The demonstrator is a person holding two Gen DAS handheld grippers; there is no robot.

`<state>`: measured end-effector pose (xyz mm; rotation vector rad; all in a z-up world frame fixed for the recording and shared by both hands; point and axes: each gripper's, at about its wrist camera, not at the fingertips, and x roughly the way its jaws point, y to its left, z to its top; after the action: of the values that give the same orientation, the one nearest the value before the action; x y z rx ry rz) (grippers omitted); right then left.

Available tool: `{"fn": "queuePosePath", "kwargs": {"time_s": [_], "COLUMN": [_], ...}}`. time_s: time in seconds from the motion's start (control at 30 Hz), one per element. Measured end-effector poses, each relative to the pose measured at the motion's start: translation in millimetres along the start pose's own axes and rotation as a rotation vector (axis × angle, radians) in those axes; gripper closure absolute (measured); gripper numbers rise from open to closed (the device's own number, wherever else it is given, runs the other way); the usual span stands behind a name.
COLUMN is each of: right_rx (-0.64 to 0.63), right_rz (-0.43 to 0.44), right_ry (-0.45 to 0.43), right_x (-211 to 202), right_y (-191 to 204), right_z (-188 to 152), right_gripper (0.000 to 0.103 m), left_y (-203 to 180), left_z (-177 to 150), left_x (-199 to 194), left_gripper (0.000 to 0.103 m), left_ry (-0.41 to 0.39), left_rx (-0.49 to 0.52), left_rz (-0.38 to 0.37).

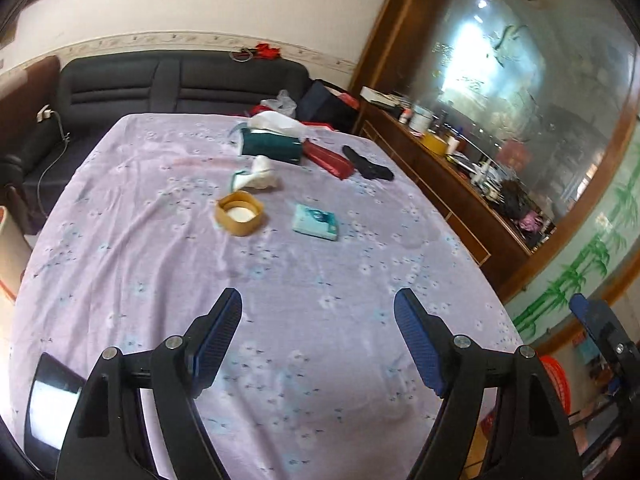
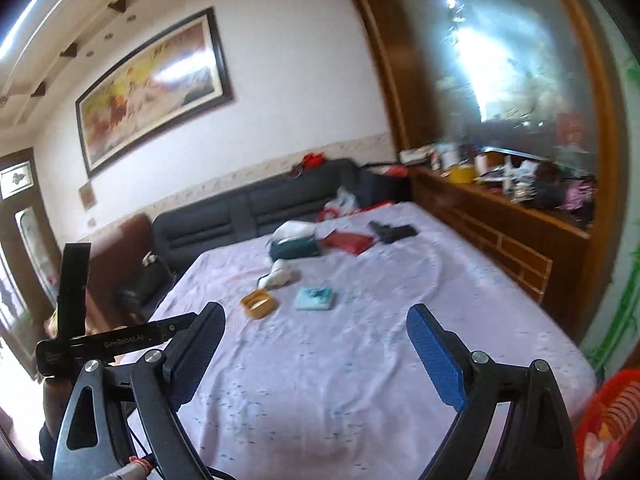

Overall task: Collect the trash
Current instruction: 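Move both open tools back over the remaining trash on the table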

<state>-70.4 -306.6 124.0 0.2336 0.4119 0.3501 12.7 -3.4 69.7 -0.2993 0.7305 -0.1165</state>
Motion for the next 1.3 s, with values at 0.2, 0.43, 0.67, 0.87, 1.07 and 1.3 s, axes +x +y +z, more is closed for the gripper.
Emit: {"fn": "queuePosePath", "kwargs": {"time_s": [0.2,0.43,0.67,0.87,1.07,1.3], "right_rx": [-0.031,-0.054,-0.078,0.011,0.101,0.155], "right_rz": [-0.042,0.003,0.069,0.130,0.170,0.198], "right_ry": [0.075,0.172,0.187,0.252,0.318,0.361], "right_x": [58,117,154,198,247,292], "right_y": [16,31,36,15,-12,-30], "right_z": [4,6,5,3,0,0], "right_gripper": [0.007,0.007,0.007,0.007,0.007,0.007], "left_y": [21,44,72,82,95,94], "left_z": [9,28,45,65,102,131], "left_x": [-1,10,69,126,169,224], "left_gripper": [0.026,0.023,0.022,0.022,0.022,0.022], "left_ry": [-0.020,-0.021,0.094,0.150,0.126,0.192], "left_rx": [-0.024,-0.071,-0.190,-0.245,-0.168,0.019], "left_rz": [0.041,0.037,0.001,0.028,0.110,0.085]}}
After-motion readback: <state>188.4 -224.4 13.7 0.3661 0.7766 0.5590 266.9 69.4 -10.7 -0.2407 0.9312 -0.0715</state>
